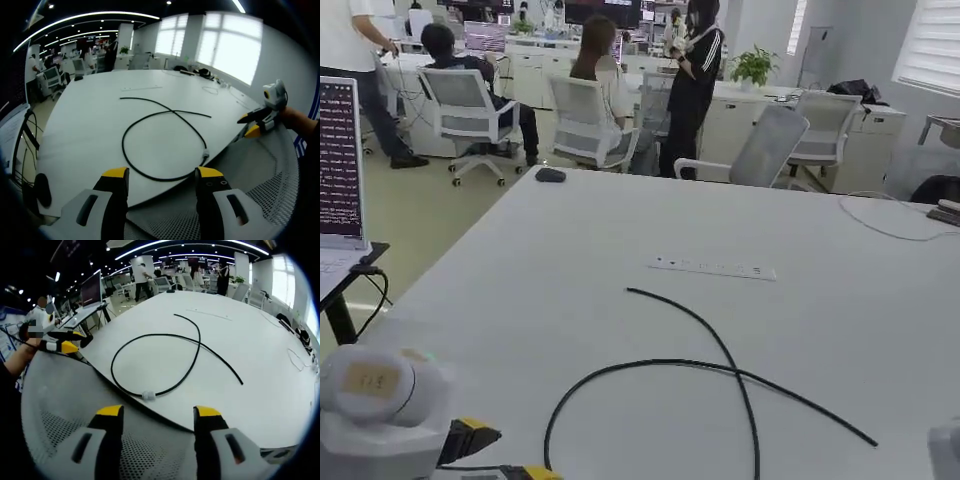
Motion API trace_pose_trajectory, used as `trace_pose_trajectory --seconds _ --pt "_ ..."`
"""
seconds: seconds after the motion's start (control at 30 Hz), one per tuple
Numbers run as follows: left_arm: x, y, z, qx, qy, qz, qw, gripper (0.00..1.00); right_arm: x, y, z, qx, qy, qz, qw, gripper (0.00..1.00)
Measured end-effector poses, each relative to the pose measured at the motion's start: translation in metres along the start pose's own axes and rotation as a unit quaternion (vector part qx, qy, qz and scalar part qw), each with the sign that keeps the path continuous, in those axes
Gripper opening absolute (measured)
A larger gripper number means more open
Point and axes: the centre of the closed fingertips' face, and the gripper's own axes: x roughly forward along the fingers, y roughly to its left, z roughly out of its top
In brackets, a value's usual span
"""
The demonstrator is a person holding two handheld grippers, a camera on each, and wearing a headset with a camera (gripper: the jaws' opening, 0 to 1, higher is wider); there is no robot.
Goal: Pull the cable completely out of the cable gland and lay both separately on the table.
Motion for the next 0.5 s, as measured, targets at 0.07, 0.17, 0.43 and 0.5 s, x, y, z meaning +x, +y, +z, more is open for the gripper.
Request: trace_pose_trajectory --seconds 0.07,0.17,0.43,0.5 --pt "-0.0002 -0.0001 -0.0003 0.001 0.001 0.0 1.0 0.54 0.0 0.0 0.0002 0.0 0.0 0.0 1.0 0.61" --pt "-0.0003 -0.0001 -0.0005 0.001 0.001 0.0 1.0 0.54 0.0 0.0 0.0002 0.0 0.0 -0.001 1.0 0.61" --pt "-0.0003 0.0007 -0.0017 -0.002 0.002 0.001 1.0 0.53 -0.0001 0.0001 0.0 0.001 0.001 -0.001 1.0 0.6" --pt "-0.0004 0.0008 -0.0014 -0.004 0.001 0.001 1.0 0.53 -0.0001 0.0002 -0.0001 0.001 0.001 -0.001 1.0 0.6"
